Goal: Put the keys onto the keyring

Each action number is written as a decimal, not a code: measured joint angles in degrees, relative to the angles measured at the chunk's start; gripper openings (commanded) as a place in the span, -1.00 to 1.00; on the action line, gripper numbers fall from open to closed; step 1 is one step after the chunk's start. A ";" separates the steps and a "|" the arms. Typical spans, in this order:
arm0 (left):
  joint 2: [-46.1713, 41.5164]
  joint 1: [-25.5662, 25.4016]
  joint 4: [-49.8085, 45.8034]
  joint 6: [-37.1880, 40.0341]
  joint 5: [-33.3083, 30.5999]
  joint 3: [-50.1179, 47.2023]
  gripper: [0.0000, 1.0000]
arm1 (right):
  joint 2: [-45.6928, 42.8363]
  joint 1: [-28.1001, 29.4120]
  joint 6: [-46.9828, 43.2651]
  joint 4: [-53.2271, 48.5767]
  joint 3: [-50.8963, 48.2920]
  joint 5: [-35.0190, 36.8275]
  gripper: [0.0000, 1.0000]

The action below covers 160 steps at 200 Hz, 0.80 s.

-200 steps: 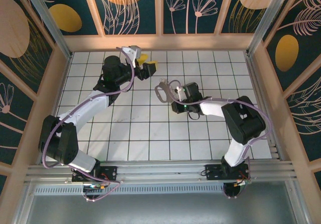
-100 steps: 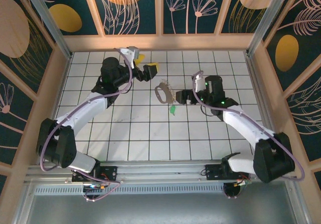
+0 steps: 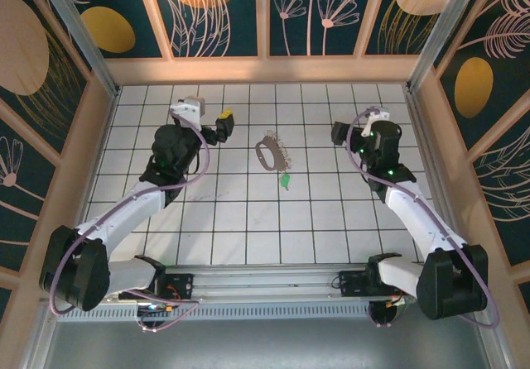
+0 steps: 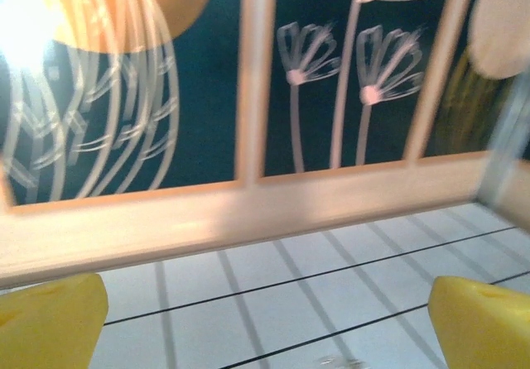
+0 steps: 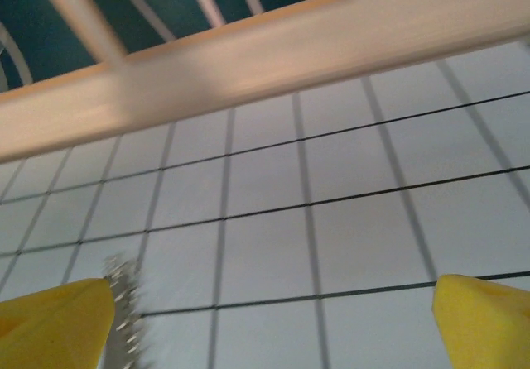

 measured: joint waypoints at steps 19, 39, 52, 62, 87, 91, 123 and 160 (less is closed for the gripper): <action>-0.17 1.60 2.10 1.73 -4.22 -3.76 0.97 | -0.24 -3.04 0.35 4.42 -3.74 4.37 0.98; -0.24 4.79 5.55 1.86 -7.56 -8.87 0.97 | -0.24 -6.29 -0.09 8.90 -7.37 8.72 0.98; -0.28 6.62 6.86 2.01 -9.38 -11.63 0.97 | -0.13 -8.22 -0.72 11.23 -9.16 10.73 0.98; -0.31 7.87 8.15 2.16 -10.71 -13.53 0.97 | -0.09 -9.55 -1.20 13.29 -10.56 11.80 0.98; -1.18 10.86 10.45 2.32 -12.35 -17.27 0.98 | 0.28 -11.98 -2.43 18.38 -14.14 12.48 0.98; -1.44 11.32 10.86 2.45 -12.55 -17.81 0.98 | 0.42 -12.20 -2.64 19.04 -14.58 12.50 0.98; -3.74 15.69 14.34 2.84 -13.86 -22.12 0.98 | 3.80 -12.68 -3.82 25.38 -17.55 12.20 0.98; -3.72 18.95 17.18 2.86 -14.32 -26.93 0.97 | 9.42 -12.68 -5.01 32.44 -20.79 9.97 0.98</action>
